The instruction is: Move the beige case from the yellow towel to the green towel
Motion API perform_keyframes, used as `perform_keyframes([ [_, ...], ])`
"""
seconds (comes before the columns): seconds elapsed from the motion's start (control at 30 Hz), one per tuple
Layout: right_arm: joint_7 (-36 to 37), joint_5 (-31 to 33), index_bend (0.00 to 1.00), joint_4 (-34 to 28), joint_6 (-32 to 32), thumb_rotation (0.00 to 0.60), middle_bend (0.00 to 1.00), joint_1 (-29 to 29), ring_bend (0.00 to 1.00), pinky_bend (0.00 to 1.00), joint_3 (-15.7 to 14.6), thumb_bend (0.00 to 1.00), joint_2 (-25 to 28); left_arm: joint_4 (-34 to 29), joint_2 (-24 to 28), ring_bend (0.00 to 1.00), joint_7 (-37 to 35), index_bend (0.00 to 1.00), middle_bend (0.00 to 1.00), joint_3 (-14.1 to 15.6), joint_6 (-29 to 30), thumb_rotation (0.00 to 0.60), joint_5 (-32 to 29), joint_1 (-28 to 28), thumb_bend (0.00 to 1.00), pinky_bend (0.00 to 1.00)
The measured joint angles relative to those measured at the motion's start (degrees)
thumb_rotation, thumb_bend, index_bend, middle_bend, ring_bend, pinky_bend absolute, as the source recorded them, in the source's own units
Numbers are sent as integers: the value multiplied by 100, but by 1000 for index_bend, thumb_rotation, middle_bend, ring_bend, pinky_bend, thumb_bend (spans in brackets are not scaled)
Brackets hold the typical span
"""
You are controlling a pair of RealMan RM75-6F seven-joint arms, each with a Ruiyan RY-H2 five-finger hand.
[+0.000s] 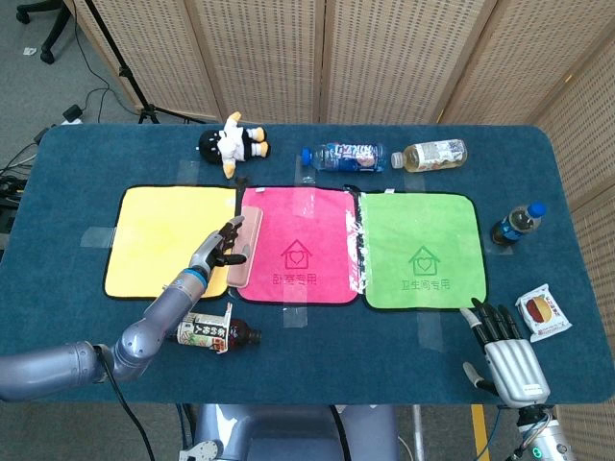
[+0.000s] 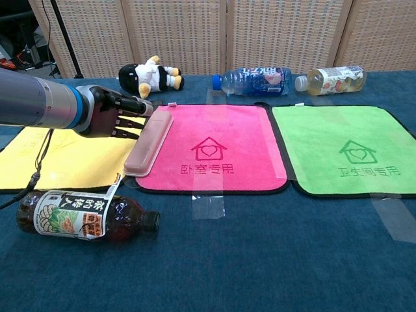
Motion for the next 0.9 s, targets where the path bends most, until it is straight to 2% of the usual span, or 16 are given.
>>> perform_keyframes([
  [0.5, 58, 4, 69, -10, 46, 600, 0, -11, 0, 0, 20, 345, 34, 174, -276, 0, 104, 0, 0, -40, 19, 600, -109, -188, 574, 21],
  [0.9, 85, 19, 69, 11, 38, 600, 0, -9, 0, 0, 26, 344, 38, 256, -577, 0, 214, 0, 0, -140, 247, 600, 148, -279, 570, 21],
])
